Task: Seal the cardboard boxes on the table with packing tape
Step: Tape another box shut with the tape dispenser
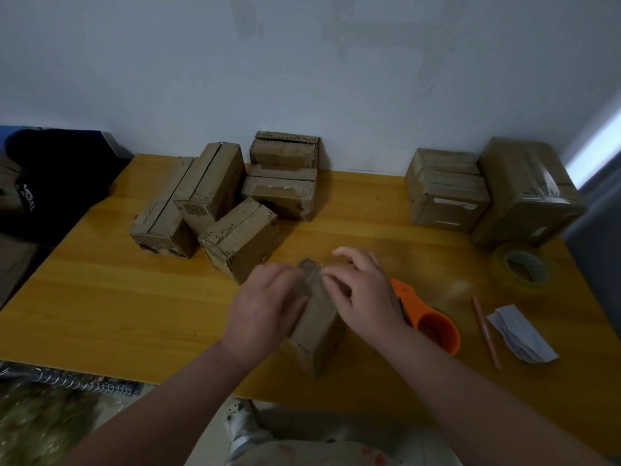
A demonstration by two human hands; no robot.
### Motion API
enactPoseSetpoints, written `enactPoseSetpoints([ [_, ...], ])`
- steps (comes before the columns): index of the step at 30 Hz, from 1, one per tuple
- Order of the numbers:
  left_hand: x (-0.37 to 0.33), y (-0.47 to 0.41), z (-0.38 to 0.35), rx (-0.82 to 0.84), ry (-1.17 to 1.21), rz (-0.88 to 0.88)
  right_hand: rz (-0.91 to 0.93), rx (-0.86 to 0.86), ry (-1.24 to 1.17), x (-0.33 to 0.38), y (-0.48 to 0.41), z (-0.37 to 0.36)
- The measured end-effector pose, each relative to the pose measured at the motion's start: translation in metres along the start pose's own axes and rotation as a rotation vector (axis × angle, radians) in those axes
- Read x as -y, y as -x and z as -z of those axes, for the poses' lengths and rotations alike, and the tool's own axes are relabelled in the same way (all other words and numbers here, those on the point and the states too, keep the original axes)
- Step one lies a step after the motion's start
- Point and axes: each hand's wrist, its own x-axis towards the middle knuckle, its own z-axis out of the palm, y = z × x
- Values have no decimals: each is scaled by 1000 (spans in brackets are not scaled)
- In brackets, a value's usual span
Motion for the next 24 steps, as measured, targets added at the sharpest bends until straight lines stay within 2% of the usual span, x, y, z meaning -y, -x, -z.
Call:
enactPoseSetpoints([
  [2,5,-3,-1,45,3,183,-56,76,-22,1,-1,-1],
  [4,10,-5,-2,176,95,285,-120,105,-71,2,-3,0],
  [6,14,-5,-3,303,162,254,-187,123,-167,4,-6,2],
  [9,14,-3,-6,394,150,178,-289,120,-284,7,-8,2],
  [15,22,-4,-10,431,6,106,-391,86,-386,9,-7,1],
  [24,18,-1,-10,406,32,59,-551,78,-591,10,-7,5],
])
